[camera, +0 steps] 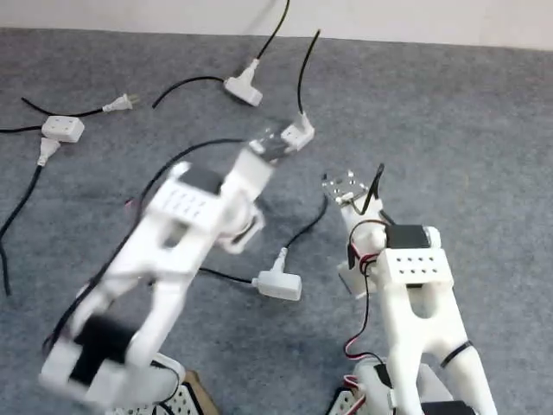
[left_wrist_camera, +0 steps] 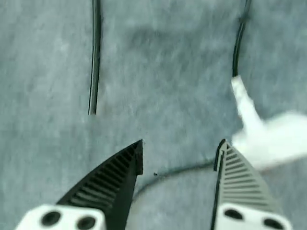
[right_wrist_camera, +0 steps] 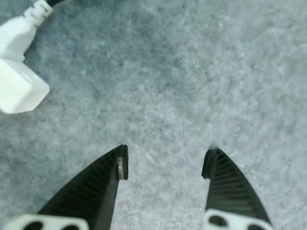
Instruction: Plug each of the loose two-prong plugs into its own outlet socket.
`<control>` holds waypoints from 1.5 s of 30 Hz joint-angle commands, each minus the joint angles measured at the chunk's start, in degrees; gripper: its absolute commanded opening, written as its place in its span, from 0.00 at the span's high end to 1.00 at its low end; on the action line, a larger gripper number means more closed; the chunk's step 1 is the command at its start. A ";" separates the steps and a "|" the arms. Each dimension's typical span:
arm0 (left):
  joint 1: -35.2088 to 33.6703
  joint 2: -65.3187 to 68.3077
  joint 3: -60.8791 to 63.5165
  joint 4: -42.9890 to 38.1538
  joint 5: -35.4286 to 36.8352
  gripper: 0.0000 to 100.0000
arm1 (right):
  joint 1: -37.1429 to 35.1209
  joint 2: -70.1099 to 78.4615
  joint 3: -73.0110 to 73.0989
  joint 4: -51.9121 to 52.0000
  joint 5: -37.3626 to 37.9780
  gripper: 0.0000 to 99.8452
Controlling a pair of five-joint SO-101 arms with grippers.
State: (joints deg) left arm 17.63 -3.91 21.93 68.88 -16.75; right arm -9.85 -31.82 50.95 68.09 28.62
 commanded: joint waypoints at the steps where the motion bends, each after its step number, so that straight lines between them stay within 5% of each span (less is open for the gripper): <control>1: 5.05 13.49 -16.22 2.29 -0.26 0.74 | -0.66 2.15 -0.22 0.31 -0.70 0.75; 8: 10.68 33.27 -42.59 11.25 4.48 0.74 | 0.48 5.85 -0.22 -0.13 -0.79 0.75; 14: 10.24 42.86 -50.95 16.18 5.27 0.81 | 0.84 5.76 -0.22 -0.13 -0.44 0.75; 18: 8.13 42.42 -51.30 18.46 7.30 0.90 | 0.75 6.37 -0.48 -0.04 -0.35 0.75; 32: 11.03 36.09 -49.36 20.92 17.67 0.81 | 1.01 12.88 -5.14 2.68 -0.26 0.75; 41: 7.78 15.69 -36.88 8.35 20.40 0.81 | 5.85 22.81 -19.21 10.51 -0.35 0.75; 45: 2.15 6.46 -26.15 0.79 12.04 0.81 | 2.59 22.90 -25.80 18.51 -0.35 0.75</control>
State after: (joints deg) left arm 23.87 11.03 -9.63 74.86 1.27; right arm -5.45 -8.62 30.99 81.27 28.44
